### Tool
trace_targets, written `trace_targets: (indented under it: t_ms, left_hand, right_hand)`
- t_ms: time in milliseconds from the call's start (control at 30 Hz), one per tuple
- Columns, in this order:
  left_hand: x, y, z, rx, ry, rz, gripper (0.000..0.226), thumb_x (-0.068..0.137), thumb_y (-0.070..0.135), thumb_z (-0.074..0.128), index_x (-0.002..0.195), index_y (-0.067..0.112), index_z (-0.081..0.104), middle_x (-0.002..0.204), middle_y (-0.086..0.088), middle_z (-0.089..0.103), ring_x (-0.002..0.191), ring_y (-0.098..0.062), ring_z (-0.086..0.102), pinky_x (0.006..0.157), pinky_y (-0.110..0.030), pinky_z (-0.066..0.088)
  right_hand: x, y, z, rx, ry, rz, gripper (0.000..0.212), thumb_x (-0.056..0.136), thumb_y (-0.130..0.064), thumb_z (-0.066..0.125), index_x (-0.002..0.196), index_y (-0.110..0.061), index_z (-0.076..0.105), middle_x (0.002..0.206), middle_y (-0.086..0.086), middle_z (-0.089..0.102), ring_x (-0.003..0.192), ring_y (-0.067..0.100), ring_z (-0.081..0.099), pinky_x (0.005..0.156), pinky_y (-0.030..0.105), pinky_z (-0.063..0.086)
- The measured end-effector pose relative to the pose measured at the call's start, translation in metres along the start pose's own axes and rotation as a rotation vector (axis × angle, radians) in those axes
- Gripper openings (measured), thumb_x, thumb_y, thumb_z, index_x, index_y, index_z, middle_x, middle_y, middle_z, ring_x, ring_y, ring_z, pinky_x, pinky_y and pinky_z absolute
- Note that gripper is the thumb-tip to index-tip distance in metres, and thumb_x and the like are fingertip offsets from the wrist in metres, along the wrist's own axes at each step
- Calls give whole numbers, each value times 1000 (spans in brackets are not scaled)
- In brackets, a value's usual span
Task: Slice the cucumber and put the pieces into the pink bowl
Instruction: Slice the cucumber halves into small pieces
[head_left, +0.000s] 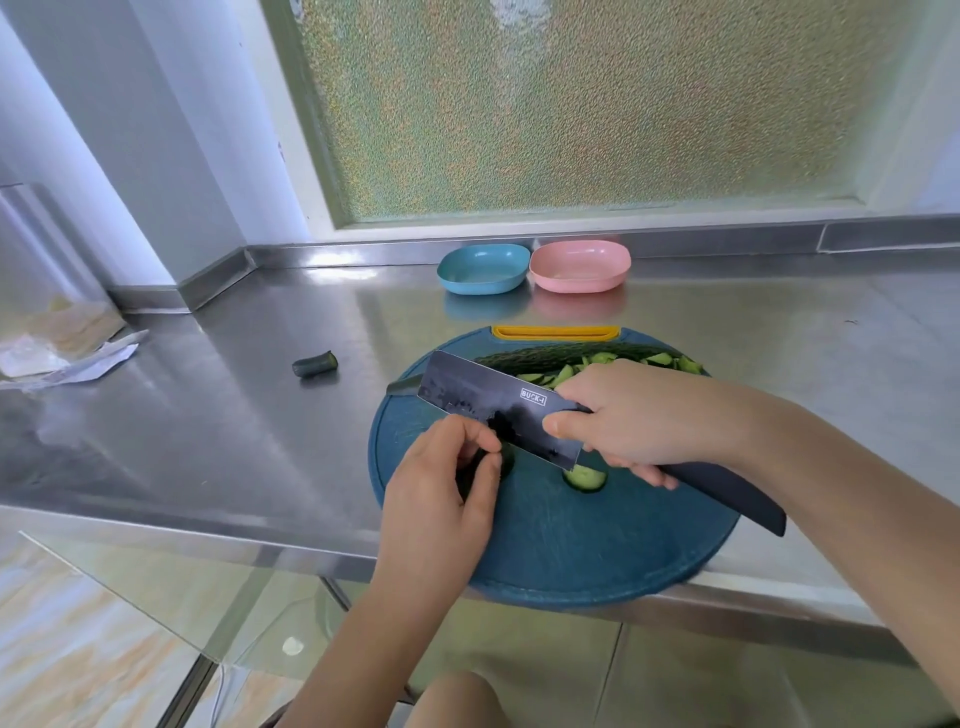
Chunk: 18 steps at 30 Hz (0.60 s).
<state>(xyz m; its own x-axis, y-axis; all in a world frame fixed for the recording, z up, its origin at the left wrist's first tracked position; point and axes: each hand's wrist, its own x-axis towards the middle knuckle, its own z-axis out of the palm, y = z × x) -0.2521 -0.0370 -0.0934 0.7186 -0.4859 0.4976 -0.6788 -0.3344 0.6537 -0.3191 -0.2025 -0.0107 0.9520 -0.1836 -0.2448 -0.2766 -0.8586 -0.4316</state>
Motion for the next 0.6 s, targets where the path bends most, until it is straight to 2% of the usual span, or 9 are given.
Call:
trace_targets:
  t_ms: [100,200,367,500,600]
  left_hand:
    - [0,0,0,15,5,-7,17,85,11,62,81,27,56,80,16,61,78,-4,57,68,-18,43]
    - [0,1,0,12,8,-14,18,85,12,62,81,28,56,79,15,62,78,-4,58,68,-22,44]
    - [-2,2,0,-11,15,-35,15,86,13,62,82,28,57,80,16,62,79,-2,57,68,-17,44]
    - [-2,4,-1,-30,9,-48,20,85,13,62,82,31,54,80,20,61,81,1,56,67,-8,39]
    - [-1,2,-1,-35,10,-40,19,85,12,62,83,29,55,81,18,61,81,0,56,68,-8,39]
  right_hand:
    - [3,-5,6,-33,-21,3,31,101,-29,36,76,-12,39,39,3,49,29,17,47,44,30,47]
    - [3,-8,17,-55,7,-3,30,101,-31,35,77,-14,40,48,8,52,29,16,47,41,26,45]
    - [-1,-8,22,-50,82,-8,29,101,-30,36,77,-14,42,55,7,53,28,14,48,38,24,44]
    - [-5,-2,23,13,69,46,30,100,-31,37,78,-13,42,47,5,52,31,18,50,37,23,41]
    - [-11,1,17,53,84,61,32,100,-30,37,72,-13,39,34,-1,45,27,15,46,40,25,41]
